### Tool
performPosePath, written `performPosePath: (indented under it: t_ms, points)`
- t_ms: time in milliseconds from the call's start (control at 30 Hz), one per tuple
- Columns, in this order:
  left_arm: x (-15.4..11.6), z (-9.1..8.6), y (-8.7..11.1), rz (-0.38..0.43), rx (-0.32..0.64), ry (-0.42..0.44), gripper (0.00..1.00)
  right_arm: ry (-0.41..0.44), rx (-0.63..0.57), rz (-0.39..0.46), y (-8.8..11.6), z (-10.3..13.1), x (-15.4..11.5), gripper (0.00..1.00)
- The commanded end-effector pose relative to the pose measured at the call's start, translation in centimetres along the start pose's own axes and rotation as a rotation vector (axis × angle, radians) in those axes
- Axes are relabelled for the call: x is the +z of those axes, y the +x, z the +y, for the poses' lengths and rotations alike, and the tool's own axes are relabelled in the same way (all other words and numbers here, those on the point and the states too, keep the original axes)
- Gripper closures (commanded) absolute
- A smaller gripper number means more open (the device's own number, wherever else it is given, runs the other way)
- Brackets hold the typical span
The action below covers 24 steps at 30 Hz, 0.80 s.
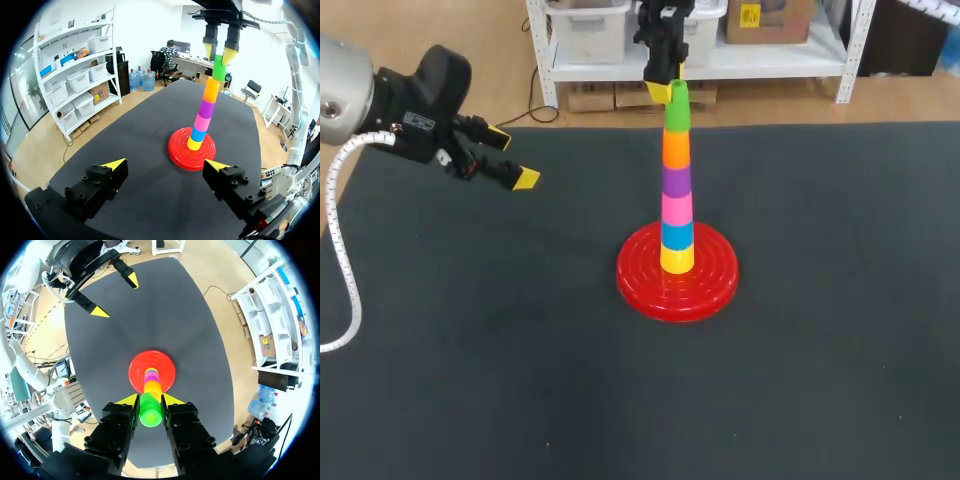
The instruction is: Pick up and stack the cylinders on the red base in this order: pink,purple,orange,green
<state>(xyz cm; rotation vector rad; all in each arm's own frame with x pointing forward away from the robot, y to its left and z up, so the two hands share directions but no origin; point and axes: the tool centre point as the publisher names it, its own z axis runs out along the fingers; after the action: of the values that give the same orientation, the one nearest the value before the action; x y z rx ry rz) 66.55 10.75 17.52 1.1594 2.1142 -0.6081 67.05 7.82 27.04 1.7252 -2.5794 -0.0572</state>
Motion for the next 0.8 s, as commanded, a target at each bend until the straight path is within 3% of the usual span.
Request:
performPosePath:
  t_ms: [33,133,800]
  points:
    - [0.0,0.1,0.1,-0.003,0.001,0.001,0.00,0.013,0.003,-0.007,0.0,-0.1,0.5,1.00]
    - [0.0,0.1,0.1,-0.003,0.001,0.001,0.00,0.028,0.011,-0.039,0.1,-0.1,0.3,1.00]
    - [0.0,0.1,0.1,-0.003,0.001,0.001,0.00,0.030,-0.002,-0.045,1.3,0.6,-0.8,1.00]
